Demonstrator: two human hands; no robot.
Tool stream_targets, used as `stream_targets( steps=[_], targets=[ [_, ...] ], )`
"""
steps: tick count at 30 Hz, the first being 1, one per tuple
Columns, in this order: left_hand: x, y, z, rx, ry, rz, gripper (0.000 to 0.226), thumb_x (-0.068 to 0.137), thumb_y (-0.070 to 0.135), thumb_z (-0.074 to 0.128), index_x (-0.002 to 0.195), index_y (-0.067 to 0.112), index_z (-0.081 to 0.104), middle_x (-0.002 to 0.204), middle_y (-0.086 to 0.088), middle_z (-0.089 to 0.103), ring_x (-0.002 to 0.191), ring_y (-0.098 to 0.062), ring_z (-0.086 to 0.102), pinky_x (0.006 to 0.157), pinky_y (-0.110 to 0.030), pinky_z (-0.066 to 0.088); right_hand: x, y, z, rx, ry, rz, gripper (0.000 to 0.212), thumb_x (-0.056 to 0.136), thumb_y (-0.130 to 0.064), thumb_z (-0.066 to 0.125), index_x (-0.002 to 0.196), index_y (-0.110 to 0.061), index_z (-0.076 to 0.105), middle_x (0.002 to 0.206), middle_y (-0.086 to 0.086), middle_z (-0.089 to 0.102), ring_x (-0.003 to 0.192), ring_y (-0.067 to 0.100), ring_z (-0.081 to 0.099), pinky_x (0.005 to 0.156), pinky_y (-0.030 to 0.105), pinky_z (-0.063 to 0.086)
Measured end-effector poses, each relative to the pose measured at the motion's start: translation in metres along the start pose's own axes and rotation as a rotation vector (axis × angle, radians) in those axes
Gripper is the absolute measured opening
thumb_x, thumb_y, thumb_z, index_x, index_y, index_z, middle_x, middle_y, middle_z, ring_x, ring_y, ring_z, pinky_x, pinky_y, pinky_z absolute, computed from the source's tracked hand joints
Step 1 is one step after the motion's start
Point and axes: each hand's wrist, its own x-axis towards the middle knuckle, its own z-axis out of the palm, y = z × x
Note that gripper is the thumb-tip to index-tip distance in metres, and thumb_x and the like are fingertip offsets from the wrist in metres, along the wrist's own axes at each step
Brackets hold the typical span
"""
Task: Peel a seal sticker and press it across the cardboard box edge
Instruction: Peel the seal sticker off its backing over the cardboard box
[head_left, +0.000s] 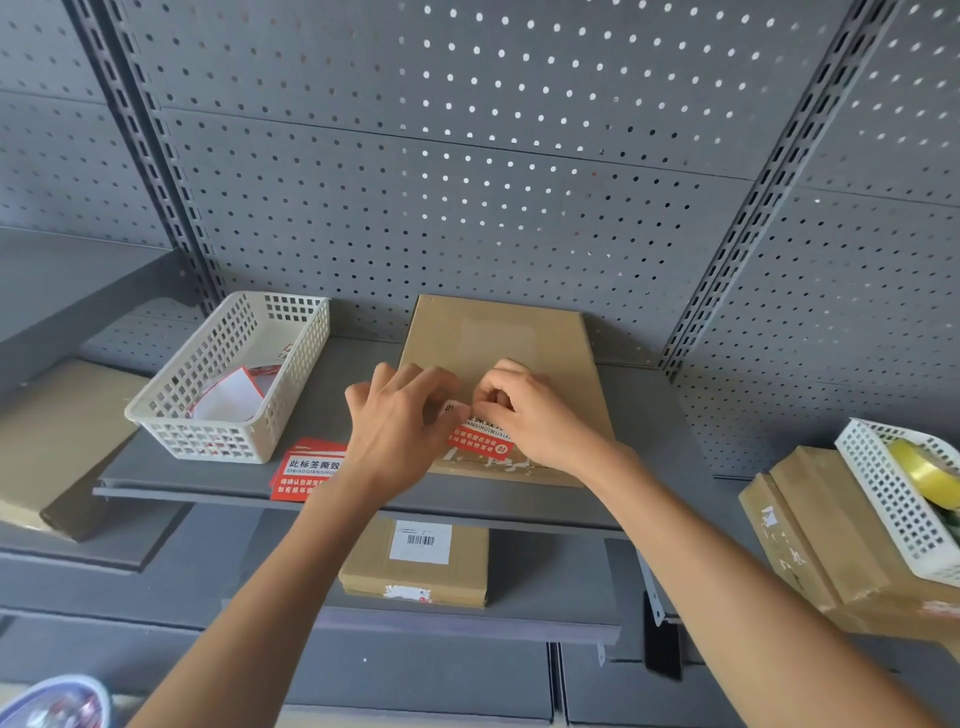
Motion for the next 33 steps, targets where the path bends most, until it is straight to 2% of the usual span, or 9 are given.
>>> stream_targets(
  steps=[5, 6, 9, 14, 17, 22, 28, 30, 33],
  targets=[
    [0.001, 0.002, 0.001, 0.009, 0.003, 0.013, 0.006, 0.094, 0.038, 0.064, 0.091, 0.037, 0.069, 0.101, 0.015, 0.057, 0.101, -0.018, 0.041, 0.087, -0.037, 0.021, -0.003, 0.001, -0.001, 0.032, 0.037, 0.001, 0.009, 0.095, -0.025, 0.067, 0.087, -0.021, 0.064, 0.086, -0.013, 0.05, 0.073, 0.001, 0.051, 0.065, 0.016, 0.038],
    [0.001, 0.002, 0.002, 0.004, 0.014, 0.009, 0.007, 0.095, 0.036, 0.063, 0.091, 0.036, 0.069, 0.1, 0.014, 0.057, 0.101, -0.017, 0.04, 0.086, -0.037, 0.021, -0.004, 0.001, -0.002, 0.069, 0.052, 0.009, 0.006, 0.094, -0.024, 0.068, 0.092, -0.02, 0.066, 0.089, -0.012, 0.053, 0.075, 0.002, 0.053, 0.066, 0.015, 0.04],
    [-0.003, 0.001, 0.007, -0.004, 0.054, 0.005, 0.01, 0.097, 0.036, 0.06, 0.092, 0.035, 0.068, 0.1, 0.014, 0.057, 0.099, -0.016, 0.041, 0.087, -0.038, 0.023, -0.009, 0.005, -0.005, 0.147, 0.069, 0.028, 0.022, 0.092, -0.023, 0.072, 0.111, -0.016, 0.066, 0.099, -0.006, 0.062, 0.084, 0.004, 0.058, 0.074, 0.014, 0.046],
    [-0.006, -0.002, 0.009, -0.031, 0.075, 0.036, 0.008, 0.097, 0.035, 0.06, 0.092, 0.035, 0.066, 0.101, 0.014, 0.057, 0.099, -0.017, 0.042, 0.088, -0.037, 0.023, -0.014, 0.004, -0.003, 0.115, 0.067, 0.009, 0.005, 0.091, -0.018, 0.072, 0.093, -0.013, 0.071, 0.1, -0.007, 0.059, 0.085, 0.006, 0.059, 0.078, 0.018, 0.049],
    [-0.004, -0.003, 0.008, -0.028, 0.072, 0.054, 0.009, 0.097, 0.037, 0.058, 0.094, 0.036, 0.066, 0.101, 0.012, 0.057, 0.1, -0.019, 0.043, 0.087, -0.04, 0.025, -0.014, 0.002, -0.003, 0.081, 0.066, 0.022, 0.009, 0.093, -0.016, 0.069, 0.086, -0.012, 0.067, 0.098, -0.007, 0.058, 0.082, 0.004, 0.056, 0.078, 0.02, 0.048],
    [0.006, -0.009, 0.004, -0.006, -0.053, 0.176, 0.04, 0.092, 0.056, 0.039, 0.112, 0.036, 0.068, 0.108, 0.01, 0.06, 0.108, -0.021, 0.046, 0.09, -0.039, 0.025, -0.015, -0.001, 0.001, 0.007, 0.086, 0.051, 0.011, 0.095, -0.017, 0.066, 0.086, -0.011, 0.065, 0.098, -0.006, 0.057, 0.081, 0.0, 0.054, 0.077, 0.02, 0.046],
    [0.01, -0.01, 0.0, -0.051, -0.064, 0.228, 0.017, 0.094, 0.045, 0.059, 0.094, 0.034, 0.072, 0.101, 0.009, 0.059, 0.105, -0.021, 0.047, 0.088, -0.037, 0.024, -0.019, -0.008, 0.004, 0.051, 0.14, 0.103, 0.012, 0.093, -0.013, 0.067, 0.082, -0.016, 0.064, 0.099, -0.005, 0.061, 0.086, 0.008, 0.059, 0.08, 0.023, 0.047],
    [0.011, -0.01, 0.001, -0.06, -0.065, 0.213, 0.017, 0.094, 0.044, 0.058, 0.094, 0.035, 0.072, 0.102, 0.009, 0.058, 0.105, -0.02, 0.045, 0.086, -0.035, 0.019, -0.02, -0.01, 0.0, 0.115, 0.155, 0.136, 0.006, 0.09, -0.014, 0.07, 0.089, -0.019, 0.067, 0.1, -0.006, 0.065, 0.088, 0.003, 0.061, 0.081, 0.016, 0.047],
    [0.011, -0.011, 0.002, -0.073, -0.078, 0.204, 0.019, 0.093, 0.044, 0.055, 0.095, 0.036, 0.072, 0.104, 0.009, 0.058, 0.107, -0.02, 0.045, 0.087, -0.035, 0.018, -0.031, -0.005, -0.004, 0.285, 0.206, 0.206, 0.027, 0.088, -0.016, 0.075, 0.113, -0.018, 0.068, 0.108, -0.006, 0.07, 0.1, 0.003, 0.067, 0.092, 0.017, 0.052]
  ],
)
